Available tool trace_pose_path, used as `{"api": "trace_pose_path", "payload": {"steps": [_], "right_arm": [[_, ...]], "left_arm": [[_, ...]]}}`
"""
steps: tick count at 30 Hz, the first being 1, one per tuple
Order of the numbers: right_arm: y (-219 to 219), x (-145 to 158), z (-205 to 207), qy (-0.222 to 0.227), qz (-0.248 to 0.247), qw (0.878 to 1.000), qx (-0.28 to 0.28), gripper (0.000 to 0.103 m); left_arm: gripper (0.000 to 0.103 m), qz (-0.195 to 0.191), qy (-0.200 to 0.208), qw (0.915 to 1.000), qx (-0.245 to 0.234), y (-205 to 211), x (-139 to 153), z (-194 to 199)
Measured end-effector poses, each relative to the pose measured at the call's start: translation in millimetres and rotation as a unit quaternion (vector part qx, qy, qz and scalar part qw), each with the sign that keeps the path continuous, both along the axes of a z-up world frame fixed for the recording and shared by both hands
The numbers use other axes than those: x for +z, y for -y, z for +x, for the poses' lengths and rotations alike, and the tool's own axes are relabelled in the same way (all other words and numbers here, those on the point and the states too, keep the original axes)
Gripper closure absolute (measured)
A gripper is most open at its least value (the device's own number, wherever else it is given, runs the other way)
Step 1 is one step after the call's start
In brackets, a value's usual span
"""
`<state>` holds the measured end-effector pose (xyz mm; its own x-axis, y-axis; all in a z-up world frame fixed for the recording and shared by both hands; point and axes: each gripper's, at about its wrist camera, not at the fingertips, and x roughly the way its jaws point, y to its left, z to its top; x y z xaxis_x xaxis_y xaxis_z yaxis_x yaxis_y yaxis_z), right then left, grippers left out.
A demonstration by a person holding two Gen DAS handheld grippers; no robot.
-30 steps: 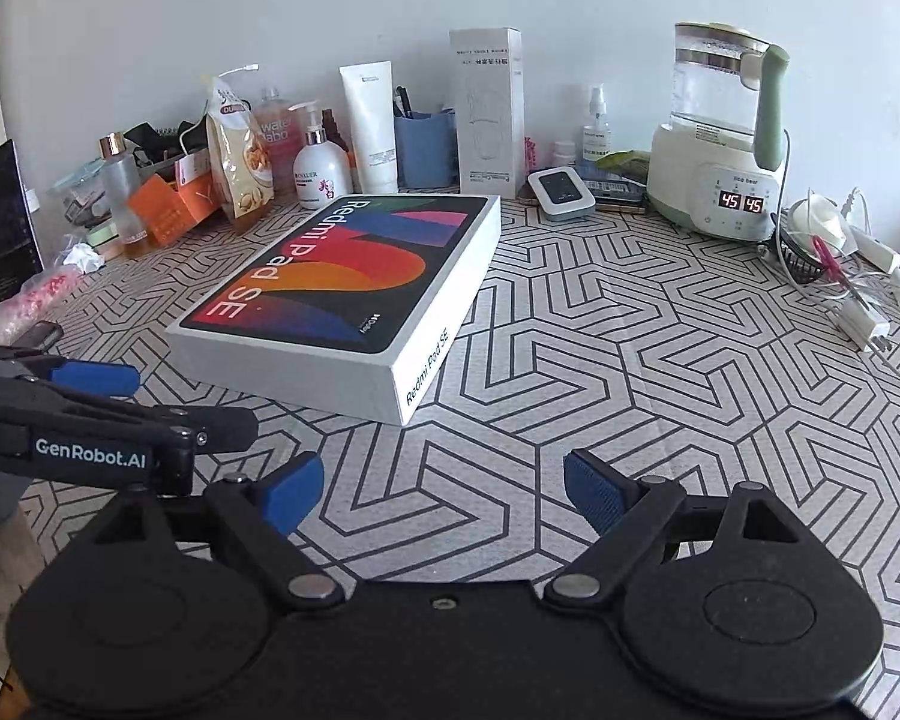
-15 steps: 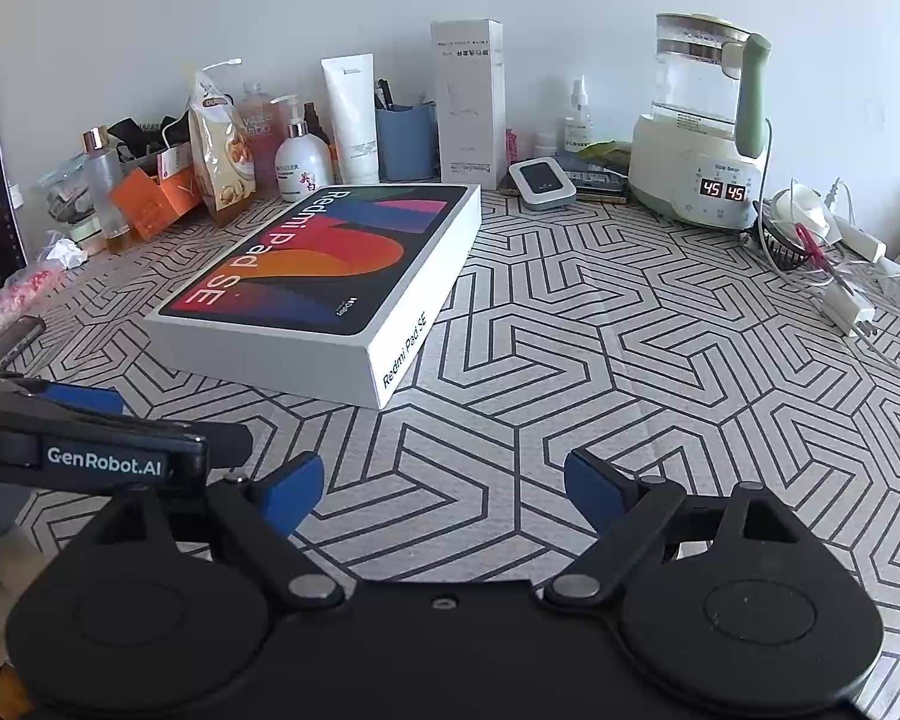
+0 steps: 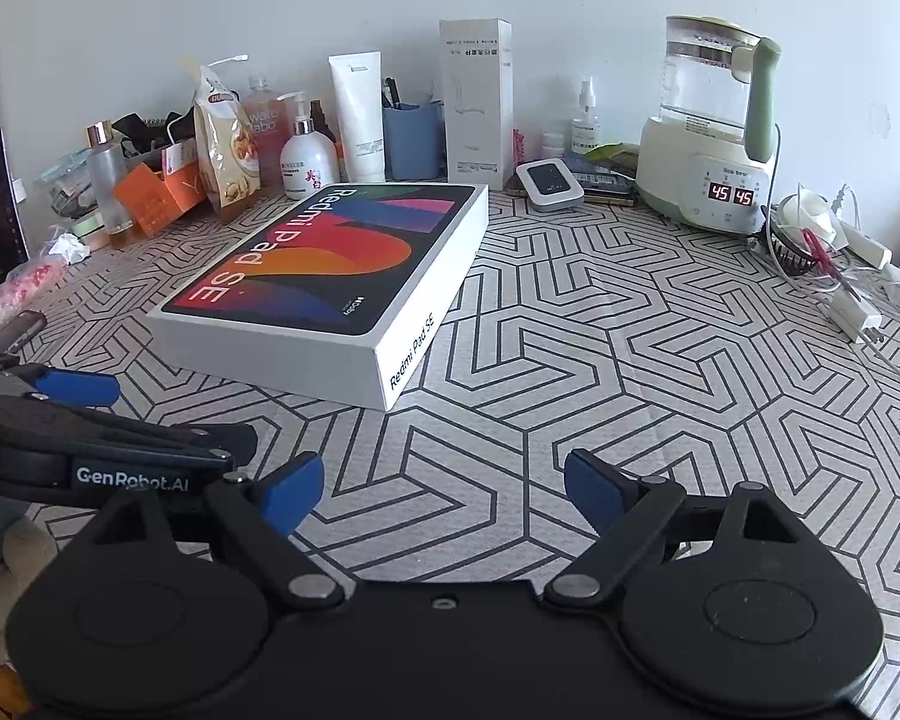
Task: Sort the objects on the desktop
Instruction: 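Open both grippers and withdraw them from the box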
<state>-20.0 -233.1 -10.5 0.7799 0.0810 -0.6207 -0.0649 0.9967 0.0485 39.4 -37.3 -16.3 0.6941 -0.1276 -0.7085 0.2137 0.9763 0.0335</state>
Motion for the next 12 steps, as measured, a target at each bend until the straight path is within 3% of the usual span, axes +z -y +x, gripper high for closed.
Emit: {"api": "trace_pose_path", "payload": {"steps": [12], "right_arm": [[2.3,-1.2,-0.8,0.001,0.002,1.0,0.0,0.013]], "left_arm": [[0.0,0.007,0.004,1.0,0.003,5.7,-1.4,-1.2]]}}
